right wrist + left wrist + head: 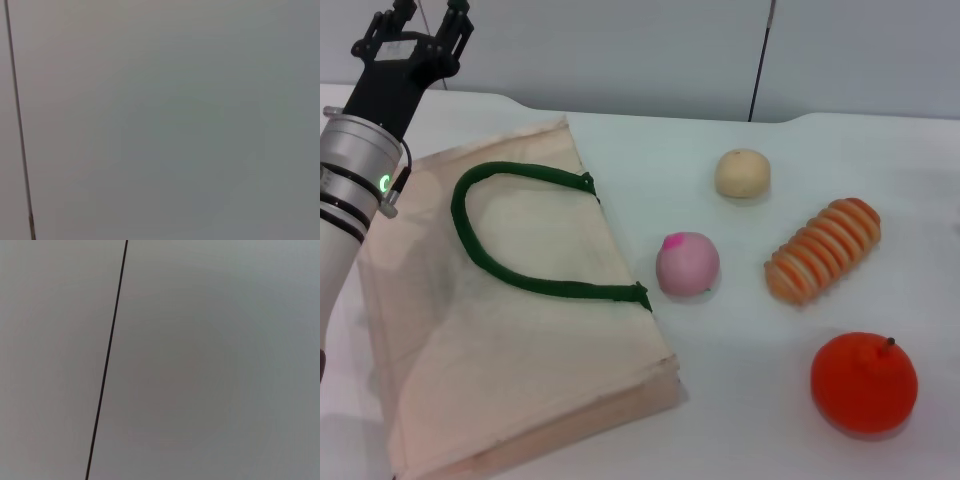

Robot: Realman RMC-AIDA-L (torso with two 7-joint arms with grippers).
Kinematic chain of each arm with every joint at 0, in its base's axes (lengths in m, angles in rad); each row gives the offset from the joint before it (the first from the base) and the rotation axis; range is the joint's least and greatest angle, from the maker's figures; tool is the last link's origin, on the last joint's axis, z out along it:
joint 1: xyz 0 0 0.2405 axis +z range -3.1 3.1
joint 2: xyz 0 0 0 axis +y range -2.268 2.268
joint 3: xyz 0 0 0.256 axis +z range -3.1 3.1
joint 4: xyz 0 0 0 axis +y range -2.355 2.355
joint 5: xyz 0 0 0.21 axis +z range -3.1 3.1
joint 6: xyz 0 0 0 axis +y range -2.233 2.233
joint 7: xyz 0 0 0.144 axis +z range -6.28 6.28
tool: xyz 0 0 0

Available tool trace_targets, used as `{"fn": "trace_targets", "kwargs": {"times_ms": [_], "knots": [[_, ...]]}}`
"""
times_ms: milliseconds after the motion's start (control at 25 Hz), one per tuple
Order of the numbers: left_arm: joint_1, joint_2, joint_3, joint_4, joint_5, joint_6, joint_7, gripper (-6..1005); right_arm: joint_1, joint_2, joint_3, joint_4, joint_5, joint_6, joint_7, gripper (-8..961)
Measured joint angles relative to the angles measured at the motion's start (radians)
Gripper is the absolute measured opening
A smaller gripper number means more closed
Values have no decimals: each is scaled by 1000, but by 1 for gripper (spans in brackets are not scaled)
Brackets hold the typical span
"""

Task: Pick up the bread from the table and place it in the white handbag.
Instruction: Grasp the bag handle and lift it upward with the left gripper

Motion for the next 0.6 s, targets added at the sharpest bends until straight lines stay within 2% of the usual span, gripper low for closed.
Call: {"fn": "trace_targets", "kwargs": {"times_ms": [600], "knots": [[0, 2, 0, 1, 17, -6, -7, 680, -1, 0, 2, 0, 0, -4, 0, 869]]}}
